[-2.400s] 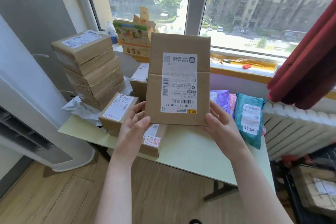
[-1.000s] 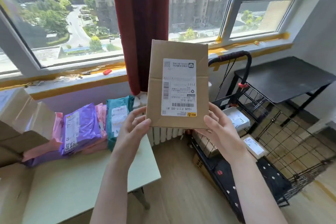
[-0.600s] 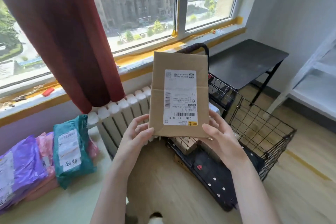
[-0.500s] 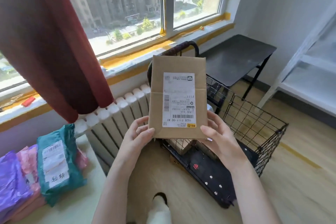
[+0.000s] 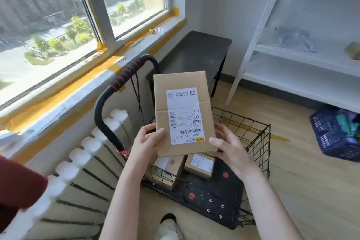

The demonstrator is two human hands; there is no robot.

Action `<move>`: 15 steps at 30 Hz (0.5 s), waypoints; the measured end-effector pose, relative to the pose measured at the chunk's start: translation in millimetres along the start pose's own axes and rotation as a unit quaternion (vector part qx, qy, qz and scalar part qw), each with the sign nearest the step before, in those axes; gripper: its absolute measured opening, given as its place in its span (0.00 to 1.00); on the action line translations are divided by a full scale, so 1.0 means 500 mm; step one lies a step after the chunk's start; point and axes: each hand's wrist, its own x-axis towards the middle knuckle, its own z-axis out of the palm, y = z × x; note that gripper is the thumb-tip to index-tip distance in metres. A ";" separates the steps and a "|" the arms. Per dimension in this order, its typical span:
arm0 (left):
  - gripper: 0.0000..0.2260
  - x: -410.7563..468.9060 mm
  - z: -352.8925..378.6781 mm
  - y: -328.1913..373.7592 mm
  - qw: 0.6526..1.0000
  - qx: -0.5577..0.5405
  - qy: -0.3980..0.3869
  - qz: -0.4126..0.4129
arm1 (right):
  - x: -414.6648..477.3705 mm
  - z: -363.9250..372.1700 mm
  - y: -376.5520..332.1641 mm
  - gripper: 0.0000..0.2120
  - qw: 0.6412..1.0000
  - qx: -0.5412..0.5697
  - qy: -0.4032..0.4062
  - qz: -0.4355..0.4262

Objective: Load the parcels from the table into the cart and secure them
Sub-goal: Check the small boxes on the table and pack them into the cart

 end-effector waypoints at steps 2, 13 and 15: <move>0.25 0.050 -0.001 0.009 1.000 0.012 -0.020 -0.013 | 0.030 -0.002 0.001 0.32 1.000 0.019 0.015 0.002; 0.34 0.244 0.056 -0.068 0.985 0.030 -0.103 -0.131 | 0.096 -0.061 0.080 0.34 0.984 0.095 0.136 0.067; 0.29 0.263 0.081 -0.105 0.978 0.027 -0.116 -0.173 | 0.096 -0.083 0.105 0.33 0.977 0.104 0.168 0.086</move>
